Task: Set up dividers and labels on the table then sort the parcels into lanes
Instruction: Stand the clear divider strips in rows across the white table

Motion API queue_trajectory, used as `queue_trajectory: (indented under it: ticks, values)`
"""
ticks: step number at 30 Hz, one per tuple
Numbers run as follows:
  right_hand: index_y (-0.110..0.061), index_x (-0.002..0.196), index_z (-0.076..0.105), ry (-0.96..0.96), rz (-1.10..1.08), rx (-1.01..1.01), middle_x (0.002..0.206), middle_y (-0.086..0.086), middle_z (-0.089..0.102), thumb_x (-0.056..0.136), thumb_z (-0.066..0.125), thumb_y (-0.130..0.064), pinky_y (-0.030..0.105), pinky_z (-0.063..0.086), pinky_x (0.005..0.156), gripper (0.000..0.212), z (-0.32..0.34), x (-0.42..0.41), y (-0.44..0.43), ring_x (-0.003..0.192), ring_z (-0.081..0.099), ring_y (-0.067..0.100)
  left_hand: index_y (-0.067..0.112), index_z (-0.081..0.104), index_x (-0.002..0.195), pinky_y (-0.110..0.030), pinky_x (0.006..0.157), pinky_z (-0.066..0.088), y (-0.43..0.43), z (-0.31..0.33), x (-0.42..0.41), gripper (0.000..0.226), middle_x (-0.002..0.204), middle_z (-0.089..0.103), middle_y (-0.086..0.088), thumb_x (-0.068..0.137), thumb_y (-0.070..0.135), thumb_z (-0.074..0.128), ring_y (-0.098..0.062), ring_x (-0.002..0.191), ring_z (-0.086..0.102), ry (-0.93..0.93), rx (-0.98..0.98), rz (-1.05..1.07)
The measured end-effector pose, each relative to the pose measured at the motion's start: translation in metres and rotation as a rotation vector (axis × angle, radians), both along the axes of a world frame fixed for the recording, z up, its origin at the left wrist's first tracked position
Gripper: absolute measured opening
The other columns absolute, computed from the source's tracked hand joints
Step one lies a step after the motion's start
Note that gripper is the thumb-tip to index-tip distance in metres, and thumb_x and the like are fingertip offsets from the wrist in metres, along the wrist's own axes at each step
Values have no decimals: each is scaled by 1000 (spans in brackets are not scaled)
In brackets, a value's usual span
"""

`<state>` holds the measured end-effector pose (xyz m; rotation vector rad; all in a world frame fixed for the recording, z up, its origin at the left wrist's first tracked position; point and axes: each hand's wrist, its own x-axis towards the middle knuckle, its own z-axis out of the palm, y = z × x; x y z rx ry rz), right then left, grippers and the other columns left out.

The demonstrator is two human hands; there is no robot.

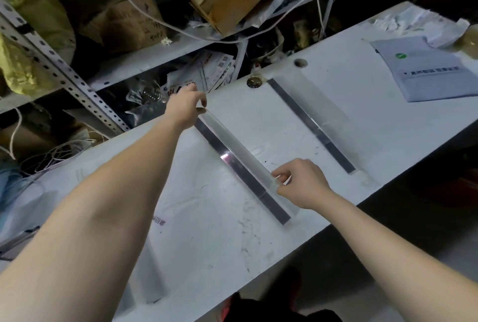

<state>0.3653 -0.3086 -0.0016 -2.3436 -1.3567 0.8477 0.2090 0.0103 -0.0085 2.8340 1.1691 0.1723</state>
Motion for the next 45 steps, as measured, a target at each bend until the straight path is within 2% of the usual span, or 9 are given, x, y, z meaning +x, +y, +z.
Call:
queue_trajectory:
  ticks: [7,12,18,25,29,33,36,40,45]
  values:
    - [-22,103,80,9,-46,59,95,-5,75,89,67,-16,39,60,79,20,2,52,-9,87,69,21,13,65,104,-41,80,39,3,0,74,15,111,54,-8,92,19,72,-30,106,52,-45,16,-55]
    - [-20,107,80,13,-81,53,94,-7,74,92,66,-21,33,59,73,20,-8,68,-2,84,68,17,15,65,103,-45,84,44,14,-9,103,15,114,54,-7,92,20,73,-30,110,52,2,-17,-105]
    - [-23,124,74,74,-72,34,105,-7,73,95,68,-24,20,47,74,29,-13,68,3,84,62,11,14,65,102,-39,77,41,28,-21,101,15,113,54,-7,90,19,75,-29,107,53,20,-56,-143]
    - [-9,106,77,21,-87,-45,97,2,74,89,68,-14,41,61,83,20,-23,55,10,87,71,24,15,65,100,-39,79,47,40,-29,95,17,110,53,-5,89,20,76,-26,102,53,-19,-70,-198]
    - [-20,118,76,38,-121,-44,100,-5,72,91,72,-16,31,59,82,28,-23,51,11,84,69,16,16,64,100,-33,77,40,44,-32,89,16,111,54,-5,89,19,76,-25,102,52,-31,-68,-217]
    - [-21,127,72,28,-108,-76,109,-3,72,91,71,-17,25,54,78,36,-20,46,13,86,65,12,17,63,103,-38,82,48,40,-31,84,19,113,55,-5,89,20,75,-25,105,53,-44,-82,-214]
    - [-25,140,61,-11,-71,-123,123,-6,69,93,69,-26,25,50,80,48,-15,43,16,99,65,13,16,61,118,-46,91,51,36,-24,80,35,122,58,-6,88,22,77,-29,113,55,-37,-93,-197]
    - [-27,150,49,-170,-3,-127,144,-6,57,96,62,-36,34,49,100,56,0,39,29,130,55,18,16,52,139,-48,95,50,23,-13,69,59,138,55,-8,86,24,78,-31,125,52,34,-111,-78]
    - [-26,151,46,-302,51,-49,147,-3,53,95,62,-38,39,48,101,60,27,28,55,137,46,20,18,41,149,-43,89,49,-11,11,26,68,146,50,-7,91,38,69,-30,128,51,200,-136,129]
